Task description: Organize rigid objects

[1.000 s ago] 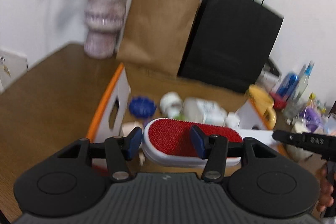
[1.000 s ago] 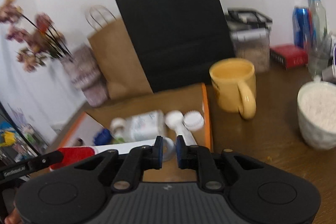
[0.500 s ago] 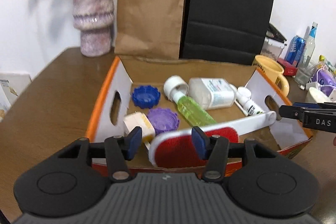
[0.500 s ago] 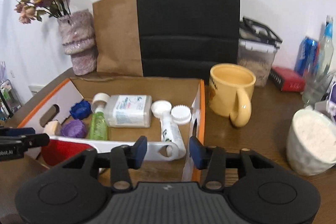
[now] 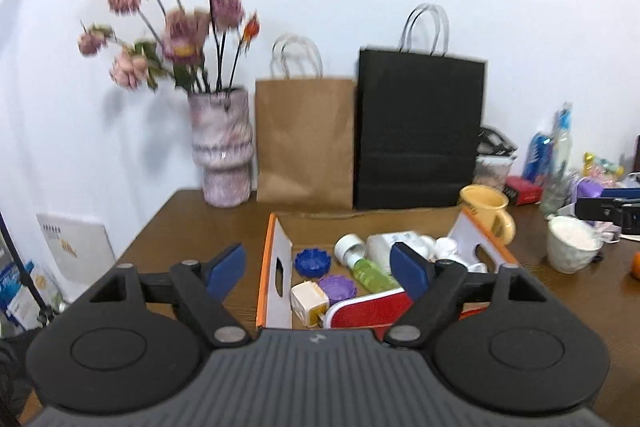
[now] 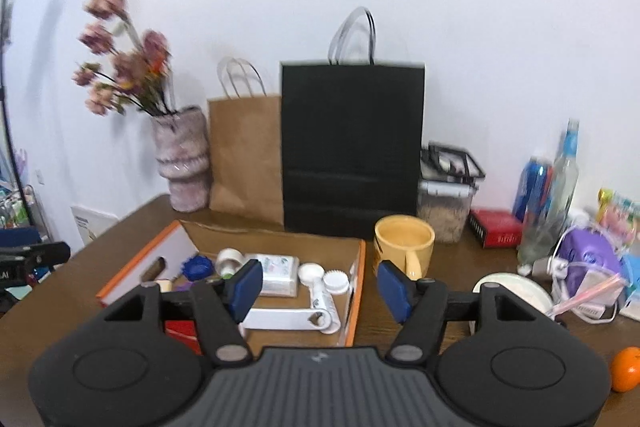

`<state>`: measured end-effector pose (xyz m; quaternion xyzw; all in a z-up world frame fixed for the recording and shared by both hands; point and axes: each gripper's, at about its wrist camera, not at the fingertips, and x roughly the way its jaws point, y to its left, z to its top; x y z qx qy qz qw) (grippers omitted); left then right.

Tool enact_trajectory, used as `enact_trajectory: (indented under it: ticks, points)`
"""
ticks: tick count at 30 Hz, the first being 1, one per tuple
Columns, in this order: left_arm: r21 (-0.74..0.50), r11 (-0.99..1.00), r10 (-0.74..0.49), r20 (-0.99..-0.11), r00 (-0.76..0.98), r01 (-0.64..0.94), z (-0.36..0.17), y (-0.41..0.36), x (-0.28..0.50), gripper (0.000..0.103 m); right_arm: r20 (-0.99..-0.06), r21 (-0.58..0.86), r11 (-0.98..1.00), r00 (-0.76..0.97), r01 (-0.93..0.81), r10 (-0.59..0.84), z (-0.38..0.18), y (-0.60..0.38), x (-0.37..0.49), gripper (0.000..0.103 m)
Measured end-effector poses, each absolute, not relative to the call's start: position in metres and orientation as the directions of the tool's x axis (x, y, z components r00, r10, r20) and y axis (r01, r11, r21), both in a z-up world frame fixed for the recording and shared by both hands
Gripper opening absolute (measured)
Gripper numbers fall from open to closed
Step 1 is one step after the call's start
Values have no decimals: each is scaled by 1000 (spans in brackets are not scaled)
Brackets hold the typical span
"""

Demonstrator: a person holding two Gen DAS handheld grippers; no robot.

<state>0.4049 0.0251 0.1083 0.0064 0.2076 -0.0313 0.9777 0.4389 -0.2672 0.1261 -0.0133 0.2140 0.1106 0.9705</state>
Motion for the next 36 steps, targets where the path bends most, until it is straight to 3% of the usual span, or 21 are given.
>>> enact_trajectory:
  ticks: [2,8,17,32,36]
  points:
    - [1,997,-70,-392,917,76,112,24,384,84,-386,9,970,894,-243,227,127,-265,416,75]
    - [7,997,-74,-250,965,78,113,19,307,88,-269,3,968,933,-249,241,122,-260,346,75]
    - [8,996,-85,-123,989,87,101,16,209,93,-157,28,971,958,-238,240,93,-254,241,77]
    - [27,1000,-5,-154,988,9,55,30,80,103,-158,70,966,954,-248,256,53,-235,102,83]
    - [15,1000,19,-140,990,-17,47,26,53,103,-156,-19,973,962,-228,222,44,-221,71,83]
